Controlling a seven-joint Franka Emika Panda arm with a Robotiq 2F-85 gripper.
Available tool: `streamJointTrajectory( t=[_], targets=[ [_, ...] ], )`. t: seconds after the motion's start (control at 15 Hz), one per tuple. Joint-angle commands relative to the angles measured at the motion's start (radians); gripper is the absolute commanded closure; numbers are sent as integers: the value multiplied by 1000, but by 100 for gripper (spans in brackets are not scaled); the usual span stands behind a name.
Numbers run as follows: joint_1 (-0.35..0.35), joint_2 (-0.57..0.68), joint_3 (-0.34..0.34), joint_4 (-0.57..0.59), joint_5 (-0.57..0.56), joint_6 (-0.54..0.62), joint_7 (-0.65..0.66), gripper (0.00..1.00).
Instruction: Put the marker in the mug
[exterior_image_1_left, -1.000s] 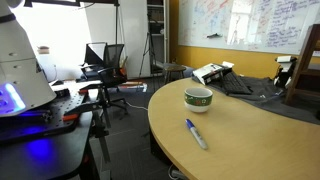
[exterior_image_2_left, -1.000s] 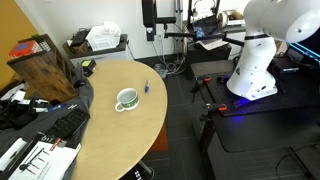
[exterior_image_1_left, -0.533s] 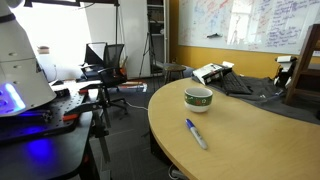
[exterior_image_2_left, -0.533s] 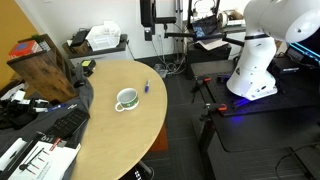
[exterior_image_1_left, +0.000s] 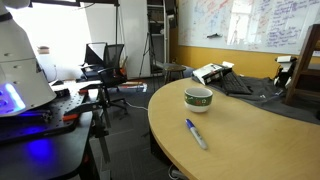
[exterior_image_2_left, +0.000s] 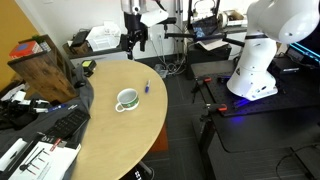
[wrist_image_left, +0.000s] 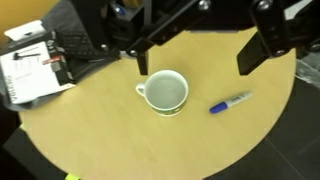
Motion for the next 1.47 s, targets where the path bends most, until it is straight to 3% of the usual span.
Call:
streamJointTrajectory(
  t=[0.0,0.27,0.6,0.73,0.8,1.27,1.4],
  targets=[
    [-37,138,-31,38,-95,58,189,0],
    [-28,292,-109,91,-94,35,349,0],
    [-11,480,-144,168,59,2,451,0],
    [-18,521,-133,198,160,-31,459,0],
    [1,501,-154,151,114,34,409,0],
    [1,530,-151,193,158,-3,428,0],
    [-39,559,-120,207,237,27,365,0]
  ],
)
